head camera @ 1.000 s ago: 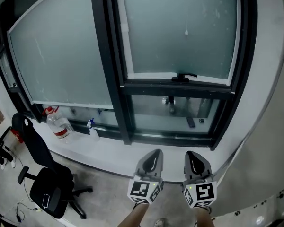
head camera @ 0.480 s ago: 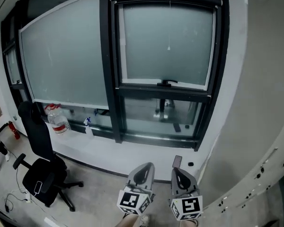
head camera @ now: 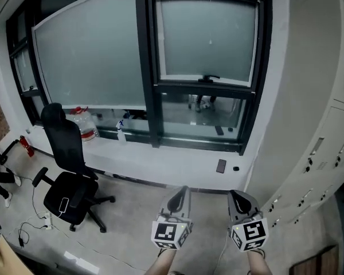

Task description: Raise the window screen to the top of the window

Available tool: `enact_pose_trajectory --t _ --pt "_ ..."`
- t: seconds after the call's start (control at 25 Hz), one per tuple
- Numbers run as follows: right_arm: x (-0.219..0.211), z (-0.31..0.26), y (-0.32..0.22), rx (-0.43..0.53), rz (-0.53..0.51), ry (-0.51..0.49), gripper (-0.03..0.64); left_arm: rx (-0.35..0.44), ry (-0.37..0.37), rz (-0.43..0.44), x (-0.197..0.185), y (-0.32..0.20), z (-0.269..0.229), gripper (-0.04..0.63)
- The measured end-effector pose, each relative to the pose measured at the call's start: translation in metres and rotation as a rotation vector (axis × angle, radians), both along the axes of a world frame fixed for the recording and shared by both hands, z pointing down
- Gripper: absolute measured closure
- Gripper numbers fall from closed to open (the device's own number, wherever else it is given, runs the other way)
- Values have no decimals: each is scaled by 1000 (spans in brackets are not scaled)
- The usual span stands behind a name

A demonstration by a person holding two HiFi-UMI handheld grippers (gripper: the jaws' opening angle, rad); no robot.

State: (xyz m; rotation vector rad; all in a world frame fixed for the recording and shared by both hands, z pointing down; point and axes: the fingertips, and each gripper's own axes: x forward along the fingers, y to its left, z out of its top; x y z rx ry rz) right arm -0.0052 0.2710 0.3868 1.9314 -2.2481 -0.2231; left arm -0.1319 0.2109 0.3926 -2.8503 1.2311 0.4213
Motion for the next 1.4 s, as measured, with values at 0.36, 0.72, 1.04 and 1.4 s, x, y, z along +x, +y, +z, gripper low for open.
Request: enact_pose_trajectory --t 0.36,0.72,1.04,1.4 --pt "-128 16 13 36 -23 -62 611 -35 -75 15 -107 26 34 592" --pt "-182 -8 64 86 -97 -79 611 -51 -52 -26 -152 81 29 592" --pt "-173 7 205 98 -42 -149 611 -64 -38 -42 -148 208 46 592" --pt "-146 36 388 66 26 -203 611 -80 -67 5 -127 395 60 592"
